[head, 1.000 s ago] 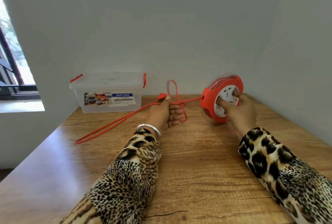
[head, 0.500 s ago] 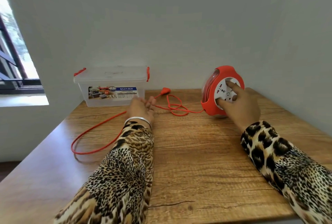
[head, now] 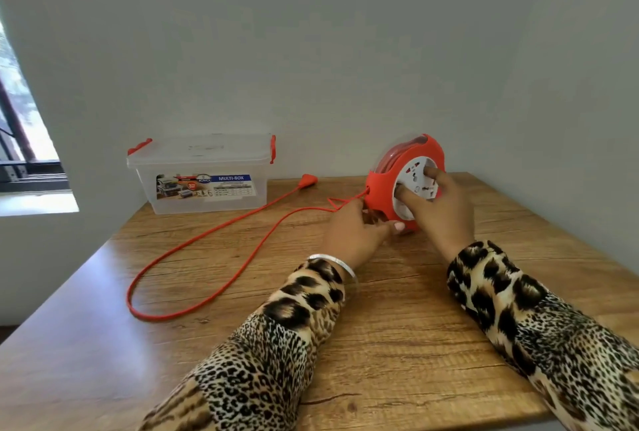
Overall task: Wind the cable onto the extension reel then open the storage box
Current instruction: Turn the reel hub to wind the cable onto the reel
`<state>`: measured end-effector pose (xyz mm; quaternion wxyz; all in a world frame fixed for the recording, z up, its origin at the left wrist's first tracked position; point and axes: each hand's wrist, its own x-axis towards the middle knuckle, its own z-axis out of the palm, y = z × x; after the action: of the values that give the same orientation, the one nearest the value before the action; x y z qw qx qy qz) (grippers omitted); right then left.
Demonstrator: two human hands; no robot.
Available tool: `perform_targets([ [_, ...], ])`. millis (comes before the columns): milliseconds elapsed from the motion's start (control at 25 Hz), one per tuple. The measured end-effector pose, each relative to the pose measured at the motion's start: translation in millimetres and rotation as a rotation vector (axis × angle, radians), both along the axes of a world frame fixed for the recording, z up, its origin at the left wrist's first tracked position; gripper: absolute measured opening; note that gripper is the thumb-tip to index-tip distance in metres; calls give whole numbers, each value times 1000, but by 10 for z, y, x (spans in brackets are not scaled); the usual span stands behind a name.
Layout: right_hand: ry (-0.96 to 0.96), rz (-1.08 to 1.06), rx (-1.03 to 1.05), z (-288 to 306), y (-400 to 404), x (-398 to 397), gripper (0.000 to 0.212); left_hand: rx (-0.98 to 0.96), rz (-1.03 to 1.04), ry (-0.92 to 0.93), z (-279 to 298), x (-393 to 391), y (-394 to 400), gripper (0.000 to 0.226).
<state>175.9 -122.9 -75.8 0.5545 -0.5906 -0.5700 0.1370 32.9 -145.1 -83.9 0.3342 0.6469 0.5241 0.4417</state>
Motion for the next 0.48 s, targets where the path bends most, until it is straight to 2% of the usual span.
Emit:
perform_targets([
  [120,299,151,-115,-14,7,-86,66,136,72,-35,-44,4,41,37],
  [200,495,328,-266,61,-47,-96,54,217,125,-97,-7,-35,66,30],
  [240,490,379,-312,93,-73,-92,45,236,156,-144,31,-79,81,27],
  [320,312,356,-266,120,-112,-49,30,222,205,-208,75,-211,132,28],
  [400,-130,193,-52,104,-113,29,25,177,209,-224,82,-333,189,34],
  [480,-592,158,202,102,-103,66,27,171,200,-229,96,-411,217,37],
])
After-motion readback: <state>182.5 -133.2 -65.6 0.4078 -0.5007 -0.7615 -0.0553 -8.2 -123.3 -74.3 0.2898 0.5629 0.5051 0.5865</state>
